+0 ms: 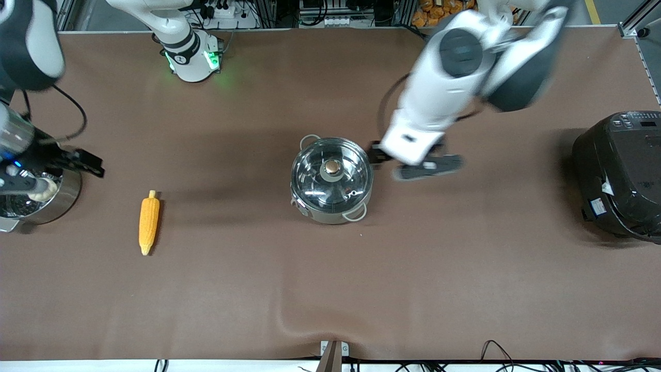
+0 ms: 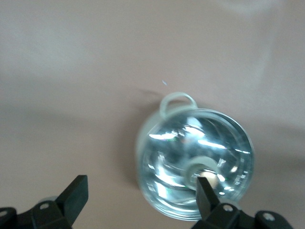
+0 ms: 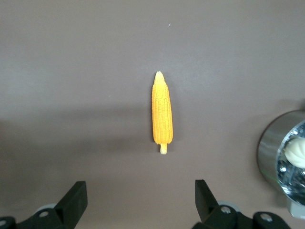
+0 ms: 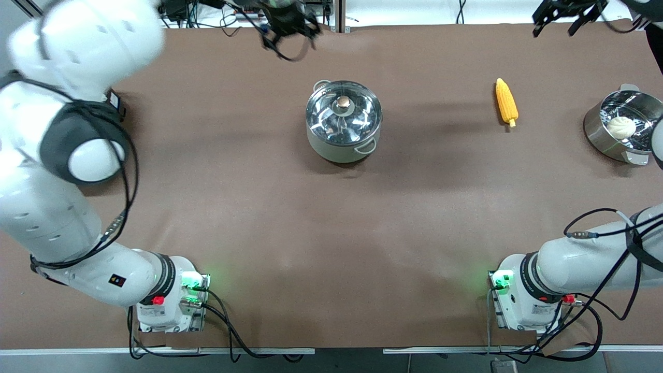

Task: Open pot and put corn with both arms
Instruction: 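Reach the left gripper to the lid knob while the right gripper reaches the corn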

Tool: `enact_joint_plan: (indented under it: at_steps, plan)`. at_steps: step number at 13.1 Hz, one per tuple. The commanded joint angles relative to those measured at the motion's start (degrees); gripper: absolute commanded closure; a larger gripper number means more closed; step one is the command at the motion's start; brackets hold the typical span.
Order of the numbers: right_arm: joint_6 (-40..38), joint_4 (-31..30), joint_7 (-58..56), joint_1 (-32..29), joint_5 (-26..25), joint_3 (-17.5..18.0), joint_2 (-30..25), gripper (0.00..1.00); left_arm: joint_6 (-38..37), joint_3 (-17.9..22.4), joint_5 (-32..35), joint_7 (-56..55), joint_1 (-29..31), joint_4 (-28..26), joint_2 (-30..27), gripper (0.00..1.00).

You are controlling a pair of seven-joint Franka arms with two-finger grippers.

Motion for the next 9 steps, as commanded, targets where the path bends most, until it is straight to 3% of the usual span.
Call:
enact_joint_plan:
  at_steps: [1, 5, 9]
  plan:
    - [8.7, -5.6, -1.3, -1.6, -1.1, 0.7, 3.2, 0.00, 3.5, 1.3, 0.0, -5.9, -3.5, 3.2, 5.1, 0.00]
    - [27.6, -12.9, -4.2, -2.8, -1.1, 0.7, 11.0, 0.00, 4.3, 1.5, 0.1, -7.6, -6.8, 3.7, 7.6, 0.00]
    - [37.2, -14.0, -4.3, -3.5, -1.0, 0.8, 18.6, 0.00, 6.0, 1.6, 2.6, -11.1, -9.1, 4.4, 11.9, 0.01]
